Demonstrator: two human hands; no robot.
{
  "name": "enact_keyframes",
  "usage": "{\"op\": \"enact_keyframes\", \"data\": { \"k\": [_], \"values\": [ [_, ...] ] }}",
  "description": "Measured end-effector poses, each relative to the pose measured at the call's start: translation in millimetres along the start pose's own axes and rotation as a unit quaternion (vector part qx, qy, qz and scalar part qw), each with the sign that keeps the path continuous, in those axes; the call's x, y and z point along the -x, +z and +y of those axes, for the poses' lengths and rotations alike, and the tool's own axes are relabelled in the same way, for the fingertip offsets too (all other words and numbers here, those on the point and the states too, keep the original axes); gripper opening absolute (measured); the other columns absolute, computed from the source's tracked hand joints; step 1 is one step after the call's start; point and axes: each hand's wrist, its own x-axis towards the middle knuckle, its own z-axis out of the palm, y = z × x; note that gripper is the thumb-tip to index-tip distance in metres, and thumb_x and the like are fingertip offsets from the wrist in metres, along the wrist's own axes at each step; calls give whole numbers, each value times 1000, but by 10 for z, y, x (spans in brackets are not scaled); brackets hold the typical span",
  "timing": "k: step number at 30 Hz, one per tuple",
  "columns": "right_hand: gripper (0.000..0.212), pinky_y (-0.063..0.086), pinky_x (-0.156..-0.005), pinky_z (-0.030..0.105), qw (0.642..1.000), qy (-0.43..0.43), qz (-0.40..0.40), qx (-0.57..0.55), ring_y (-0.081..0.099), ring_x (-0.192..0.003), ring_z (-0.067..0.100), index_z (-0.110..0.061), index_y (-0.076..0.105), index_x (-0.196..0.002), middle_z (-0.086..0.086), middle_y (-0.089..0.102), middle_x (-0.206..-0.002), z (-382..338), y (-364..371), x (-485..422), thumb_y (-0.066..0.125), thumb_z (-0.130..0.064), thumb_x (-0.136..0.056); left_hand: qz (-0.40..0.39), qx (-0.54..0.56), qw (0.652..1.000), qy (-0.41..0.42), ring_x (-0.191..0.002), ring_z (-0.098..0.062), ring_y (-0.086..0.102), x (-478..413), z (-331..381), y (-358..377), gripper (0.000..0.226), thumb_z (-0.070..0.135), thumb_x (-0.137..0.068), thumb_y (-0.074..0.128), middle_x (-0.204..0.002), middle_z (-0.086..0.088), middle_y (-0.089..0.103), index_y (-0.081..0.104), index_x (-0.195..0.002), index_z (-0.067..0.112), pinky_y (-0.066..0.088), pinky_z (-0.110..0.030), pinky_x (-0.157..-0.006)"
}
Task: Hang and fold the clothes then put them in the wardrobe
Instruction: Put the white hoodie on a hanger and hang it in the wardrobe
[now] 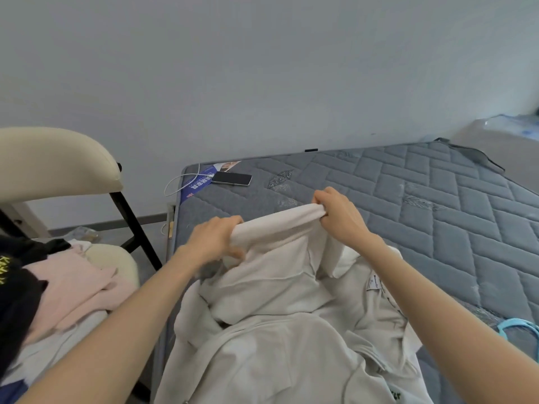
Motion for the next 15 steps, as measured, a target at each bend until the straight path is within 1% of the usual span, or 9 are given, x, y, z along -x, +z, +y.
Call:
{"op": "enact_keyframes", "data": {
  "k": [2,3,5,6,8,10,12,13,15],
  "values": [
    [24,30,-57,34,996,15,-16,88,49,-78,31,-16,37,-80,2,43,-84,35,44,-4,43,7,-77,26,-133,990,-43,-99,-27,60,5,-99,-133,20,26,-80,66,-105,-3,65,59,-98,22,38,-32,-69],
    [22,29,-55,33,991,25,-38,127,51,-80,32,-16,37,-81,3,45,-84,46,56,-7,45,4,-78,37,-175,981,-77,-101,-28,61,6,-153,-174,19,20,-84,61,-108,-6,65,62,-102,19,39,-33,-71],
    [13,32,-59,31,967,43,-139,207,56,-90,32,-14,45,-88,6,55,-93,62,59,-18,54,-6,-82,49,-214,966,-134,-102,-29,62,22,-281,-218,24,14,-88,54,-110,-8,64,64,-109,16,40,-32,-72],
    [18,34,-65,31,951,52,-203,226,56,-93,30,-14,50,-94,6,58,-100,74,68,-17,62,-15,-82,46,-218,962,-159,-102,-29,62,38,-343,-228,25,13,-88,51,-111,-7,64,64,-110,16,39,-31,-72],
    [40,37,-74,32,921,87,-306,226,55,-92,25,-17,52,-98,2,59,-101,88,99,8,77,-33,-71,22,-219,954,-204,-104,-26,61,62,-455,-226,26,16,-90,50,-114,-5,63,61,-113,16,36,-31,-72],
    [55,42,-79,34,898,114,-362,222,56,-94,24,-20,55,-103,-2,60,-100,99,146,35,84,-40,-60,-6,-206,947,-244,-107,-25,59,69,-540,-198,27,20,-91,48,-117,-5,62,60,-115,15,36,-31,-75],
    [57,45,-77,33,879,117,-392,246,59,-99,23,-23,58,-110,-1,62,-106,102,234,43,84,-36,-60,-21,-154,946,-284,-113,-29,56,64,-601,-176,31,19,-91,44,-123,-9,59,58,-118,12,39,-33,-84],
    [50,44,-74,31,877,116,-389,259,60,-99,23,-21,59,-110,0,62,-108,106,290,43,80,-32,-66,-17,-104,946,-307,-116,-32,54,53,-641,-171,33,17,-91,43,-126,-12,57,57,-120,9,40,-35,-89],
    [25,42,-71,30,897,134,-341,248,61,-88,25,-14,58,-102,6,61,-104,113,388,23,64,-29,-83,5,30,933,-358,-118,-36,51,-2,-732,-176,35,13,-91,41,-128,-18,55,55,-122,5,41,-39,-95]
  ]
}}
